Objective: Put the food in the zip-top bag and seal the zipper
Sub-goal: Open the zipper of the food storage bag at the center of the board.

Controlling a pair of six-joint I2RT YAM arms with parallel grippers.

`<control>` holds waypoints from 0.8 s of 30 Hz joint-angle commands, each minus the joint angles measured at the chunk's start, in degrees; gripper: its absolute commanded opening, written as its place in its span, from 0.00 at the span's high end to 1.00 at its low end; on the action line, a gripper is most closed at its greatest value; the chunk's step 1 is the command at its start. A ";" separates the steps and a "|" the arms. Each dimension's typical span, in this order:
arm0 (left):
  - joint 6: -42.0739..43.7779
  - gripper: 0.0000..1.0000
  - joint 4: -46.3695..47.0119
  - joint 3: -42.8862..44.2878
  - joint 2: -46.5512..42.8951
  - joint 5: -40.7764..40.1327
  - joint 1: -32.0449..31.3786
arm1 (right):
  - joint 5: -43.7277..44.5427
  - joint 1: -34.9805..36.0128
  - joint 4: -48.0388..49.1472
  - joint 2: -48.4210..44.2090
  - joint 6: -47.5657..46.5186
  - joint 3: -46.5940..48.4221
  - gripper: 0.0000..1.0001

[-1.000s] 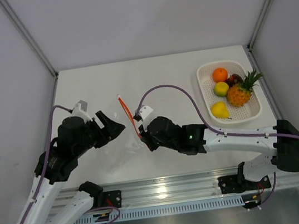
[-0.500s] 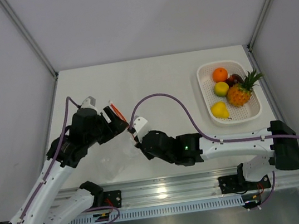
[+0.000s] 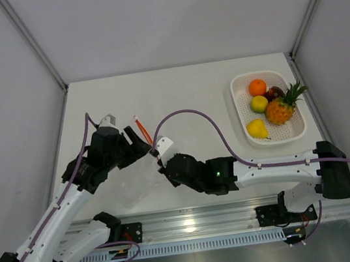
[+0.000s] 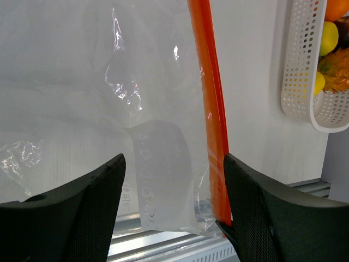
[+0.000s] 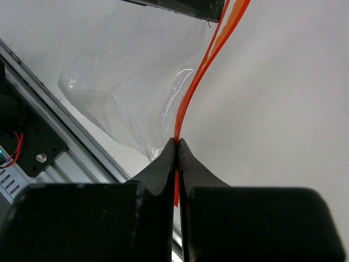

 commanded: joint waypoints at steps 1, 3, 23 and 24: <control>0.07 0.26 3.16 -0.39 0.01 -0.89 -0.44 | 2.03 0.54 0.90 -0.78 -0.22 1.90 1.00; 0.07 0.25 3.34 -0.13 0.10 -0.98 -0.44 | 1.94 0.63 0.81 -0.61 -0.13 1.90 1.00; 1.12 0.35 5.09 -1.53 2.47 -2.21 -0.44 | 2.65 1.07 0.11 -0.08 -0.39 2.69 1.00; 1.21 0.37 5.18 -1.62 2.56 -2.30 -0.53 | 2.65 1.07 0.02 -0.16 -0.39 2.77 1.00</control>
